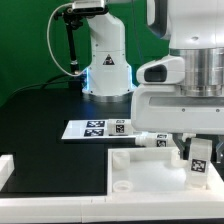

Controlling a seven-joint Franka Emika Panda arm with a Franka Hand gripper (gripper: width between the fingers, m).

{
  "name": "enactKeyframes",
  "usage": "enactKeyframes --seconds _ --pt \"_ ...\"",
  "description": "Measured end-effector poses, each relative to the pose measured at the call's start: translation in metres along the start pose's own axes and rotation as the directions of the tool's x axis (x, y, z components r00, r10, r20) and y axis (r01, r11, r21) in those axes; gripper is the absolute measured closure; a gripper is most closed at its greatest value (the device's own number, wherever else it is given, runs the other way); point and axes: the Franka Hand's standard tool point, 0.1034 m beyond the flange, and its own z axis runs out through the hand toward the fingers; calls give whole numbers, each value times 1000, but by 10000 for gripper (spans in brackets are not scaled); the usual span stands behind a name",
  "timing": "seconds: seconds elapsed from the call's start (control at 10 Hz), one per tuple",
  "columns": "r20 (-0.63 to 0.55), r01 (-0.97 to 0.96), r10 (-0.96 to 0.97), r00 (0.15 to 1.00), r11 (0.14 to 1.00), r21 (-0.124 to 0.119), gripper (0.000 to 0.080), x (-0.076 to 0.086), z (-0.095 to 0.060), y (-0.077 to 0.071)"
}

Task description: Assemble one leg

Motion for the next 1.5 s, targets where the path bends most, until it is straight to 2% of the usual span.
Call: enactKeyframes --seconds 0.2,0.3,0.4,0.5,0.6,0.7,0.9,1.0,1.1,1.2,1.3,1.5 --pt "9 -246 246 969 969 11 512 0 3 3" --pt "20 -414 414 910 910 16 512 1 3 5" --pt "47 -548 547 836 836 31 512 1 3 7" --pt "78 -704 700 710 708 53 512 1 3 10" --pt "103 -790 783 613 611 53 512 0 4 9" --pt "118 -818 809 575 574 52 512 0 4 10" --pt "115 -796 788 605 603 54 511 0 4 10" --pt "111 -775 768 631 629 52 331 -1 5 10" --pt "91 -627 623 777 778 33 214 -7 5 7" --pt "94 -484 479 873 874 37 214 -7 3 4" --pt "115 -325 320 941 945 30 163 -11 2 2" --pt "114 -210 204 972 977 43 154 -12 2 0"
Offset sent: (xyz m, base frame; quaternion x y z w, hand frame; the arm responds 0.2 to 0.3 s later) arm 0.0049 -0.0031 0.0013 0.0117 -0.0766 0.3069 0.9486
